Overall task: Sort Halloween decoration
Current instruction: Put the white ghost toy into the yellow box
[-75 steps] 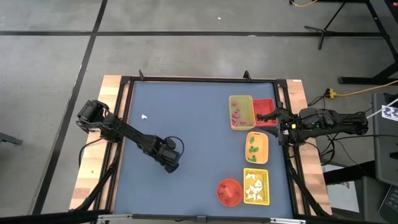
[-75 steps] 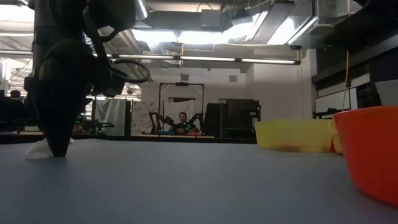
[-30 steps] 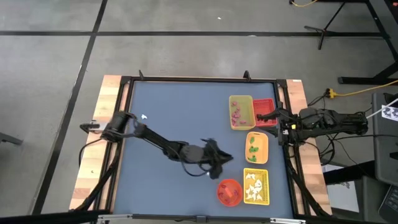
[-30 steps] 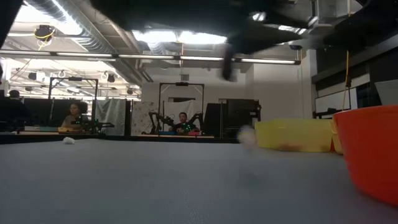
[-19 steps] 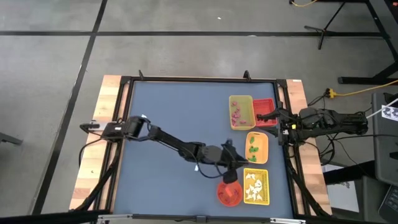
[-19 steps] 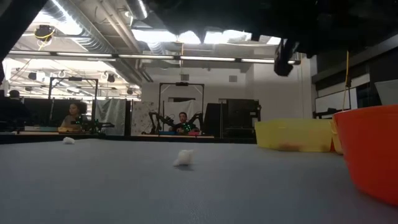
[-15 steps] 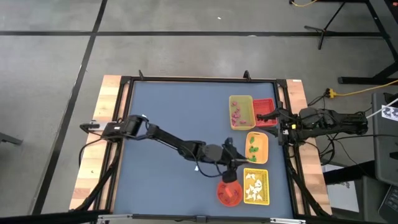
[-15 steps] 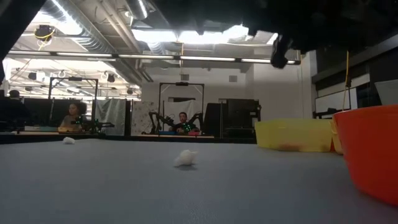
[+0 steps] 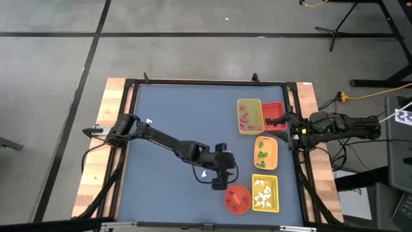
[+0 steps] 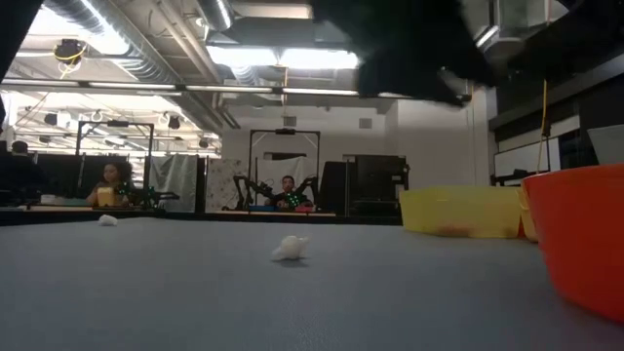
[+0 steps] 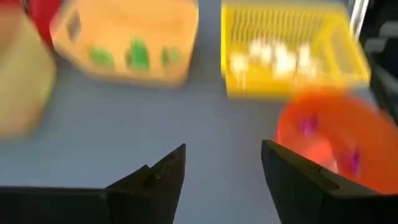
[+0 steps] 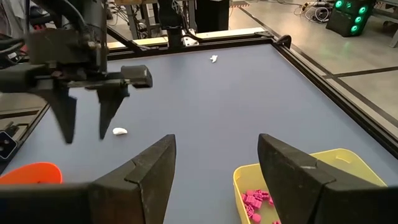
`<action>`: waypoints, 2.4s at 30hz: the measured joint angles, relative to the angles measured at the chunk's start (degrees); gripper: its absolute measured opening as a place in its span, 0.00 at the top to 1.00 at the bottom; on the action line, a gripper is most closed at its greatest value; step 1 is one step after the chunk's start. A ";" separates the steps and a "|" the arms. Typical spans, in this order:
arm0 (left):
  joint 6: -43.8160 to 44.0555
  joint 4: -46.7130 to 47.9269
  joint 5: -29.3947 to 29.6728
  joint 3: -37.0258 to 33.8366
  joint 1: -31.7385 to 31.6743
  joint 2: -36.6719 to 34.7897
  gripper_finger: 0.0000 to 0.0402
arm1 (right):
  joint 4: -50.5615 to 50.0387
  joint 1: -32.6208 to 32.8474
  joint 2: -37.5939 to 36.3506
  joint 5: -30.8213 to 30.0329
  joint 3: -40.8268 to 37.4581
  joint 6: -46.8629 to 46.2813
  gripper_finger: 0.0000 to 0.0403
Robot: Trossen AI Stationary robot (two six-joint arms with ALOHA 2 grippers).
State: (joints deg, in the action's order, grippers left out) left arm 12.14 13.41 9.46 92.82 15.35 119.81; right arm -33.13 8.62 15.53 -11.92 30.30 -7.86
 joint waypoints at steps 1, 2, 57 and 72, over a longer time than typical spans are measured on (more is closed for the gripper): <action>1.26 3.30 -0.34 0.00 0.32 -0.60 0.51 | -0.09 0.00 0.00 0.02 0.00 0.00 0.44; 2.94 6.77 -0.43 0.00 0.66 -1.08 0.51 | -0.04 0.00 -0.02 0.02 0.00 0.00 0.44; 35.83 32.15 2.61 0.02 6.08 6.38 0.62 | -0.04 0.00 -0.02 0.04 0.00 0.02 0.44; 35.78 32.20 1.74 0.02 6.06 6.44 0.80 | -0.04 -0.02 -0.02 0.04 0.00 0.02 0.44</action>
State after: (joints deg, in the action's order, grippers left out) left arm 47.92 45.60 11.20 92.84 21.41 126.25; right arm -33.17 8.60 15.51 -11.88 30.30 -7.84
